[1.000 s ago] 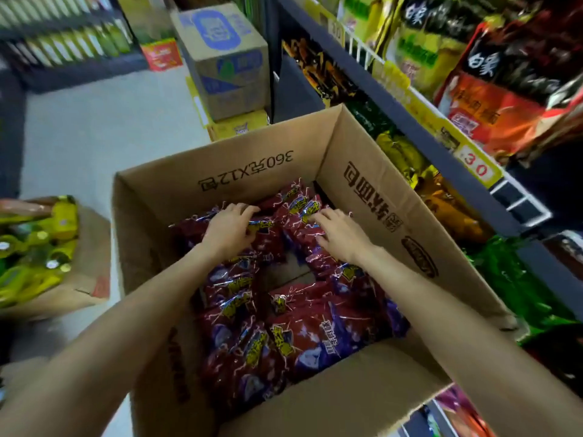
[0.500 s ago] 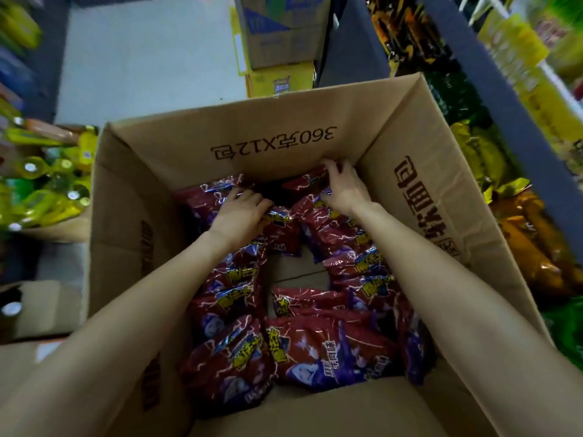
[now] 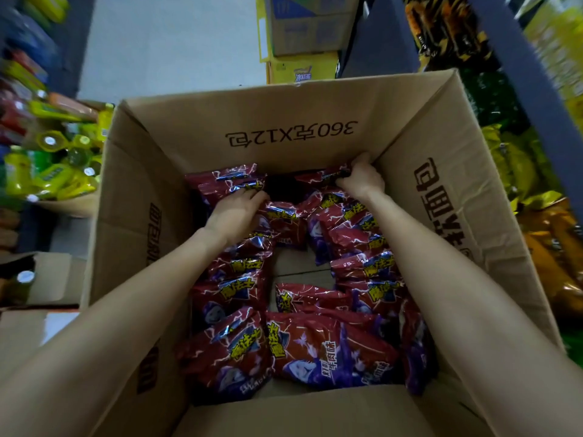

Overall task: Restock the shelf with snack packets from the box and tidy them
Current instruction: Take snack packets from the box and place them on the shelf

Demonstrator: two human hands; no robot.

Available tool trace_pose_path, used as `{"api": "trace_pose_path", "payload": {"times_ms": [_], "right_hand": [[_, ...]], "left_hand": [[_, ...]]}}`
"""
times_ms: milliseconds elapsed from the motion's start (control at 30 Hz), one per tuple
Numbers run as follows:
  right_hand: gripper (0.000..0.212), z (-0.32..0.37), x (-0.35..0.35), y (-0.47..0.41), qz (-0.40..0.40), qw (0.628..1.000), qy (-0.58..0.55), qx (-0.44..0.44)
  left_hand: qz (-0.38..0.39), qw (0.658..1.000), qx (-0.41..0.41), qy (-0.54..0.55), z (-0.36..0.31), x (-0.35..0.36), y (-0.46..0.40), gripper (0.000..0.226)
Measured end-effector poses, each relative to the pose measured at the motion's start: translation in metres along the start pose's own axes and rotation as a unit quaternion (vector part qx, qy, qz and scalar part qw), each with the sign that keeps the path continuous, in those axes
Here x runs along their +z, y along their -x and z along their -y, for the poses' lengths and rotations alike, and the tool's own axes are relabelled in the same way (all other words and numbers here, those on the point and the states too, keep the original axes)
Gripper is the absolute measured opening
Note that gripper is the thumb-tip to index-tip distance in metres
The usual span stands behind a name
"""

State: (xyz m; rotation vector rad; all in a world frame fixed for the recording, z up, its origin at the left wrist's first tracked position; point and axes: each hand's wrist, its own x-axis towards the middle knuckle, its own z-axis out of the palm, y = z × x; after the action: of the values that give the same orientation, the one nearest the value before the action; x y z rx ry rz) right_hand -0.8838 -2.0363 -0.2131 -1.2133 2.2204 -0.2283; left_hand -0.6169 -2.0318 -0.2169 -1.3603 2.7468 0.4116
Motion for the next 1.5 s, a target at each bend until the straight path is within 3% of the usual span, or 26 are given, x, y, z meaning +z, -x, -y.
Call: {"api": "trace_pose_path", "payload": {"times_ms": [200, 400, 567, 667, 867, 1000, 1100, 1167, 1233, 1300, 1400, 1500], "right_hand": [[0.064, -0.004, 0.007, 0.004, -0.021, 0.997, -0.070, -0.014], [0.034, -0.014, 0.003, 0.016, 0.017, 0.992, 0.010, -0.122], [0.031, -0.024, -0.014, 0.041, 0.154, 0.974, -0.038, -0.159], [0.041, -0.032, -0.026, 0.064, 0.179, 0.961, 0.001, -0.212], [0.020, -0.042, -0.039, 0.117, 0.061, 0.956, -0.011, -0.285], [0.020, -0.034, -0.056, 0.162, -0.049, 0.962, -0.125, -0.239], [0.036, -0.021, -0.073, 0.208, -0.154, 0.945, -0.194, -0.215], [0.023, -0.009, -0.085, 0.246, -0.211, 0.923, -0.266, -0.182], [0.015, -0.006, -0.091, 0.278, -0.286, 0.900, -0.289, -0.156], [0.020, -0.010, -0.092, 0.306, -0.347, 0.879, -0.298, -0.137], [0.019, -0.023, -0.086, 0.346, -0.401, 0.852, -0.322, -0.098], [0.026, -0.038, -0.079, 0.394, -0.437, 0.823, -0.358, -0.061]], "left_hand": [[-0.029, 0.998, -0.030, 0.045, 0.004, 0.002, 0.006, 0.041], [-0.012, 0.997, -0.010, 0.072, 0.001, 0.005, 0.009, 0.041], [-0.022, 0.994, -0.002, 0.107, -0.006, 0.001, 0.019, 0.025], [-0.020, 0.995, 0.014, 0.095, -0.014, -0.009, 0.028, 0.020], [-0.008, 0.995, 0.080, 0.061, -0.031, -0.052, 0.043, 0.022], [-0.036, 0.981, 0.090, 0.169, -0.035, -0.087, 0.066, 0.026], [-0.067, 0.922, 0.089, 0.371, -0.045, -0.123, 0.088, 0.026], [-0.103, 0.875, 0.081, 0.467, -0.056, -0.144, 0.100, 0.023], [-0.135, 0.846, 0.071, 0.510, -0.067, -0.155, 0.106, 0.019], [-0.141, 0.834, 0.068, 0.529, -0.078, -0.161, 0.109, 0.022], [-0.116, 0.833, 0.085, 0.534, -0.099, -0.160, 0.111, 0.023], [-0.092, 0.874, 0.143, 0.456, -0.131, -0.159, 0.117, 0.024]]}}
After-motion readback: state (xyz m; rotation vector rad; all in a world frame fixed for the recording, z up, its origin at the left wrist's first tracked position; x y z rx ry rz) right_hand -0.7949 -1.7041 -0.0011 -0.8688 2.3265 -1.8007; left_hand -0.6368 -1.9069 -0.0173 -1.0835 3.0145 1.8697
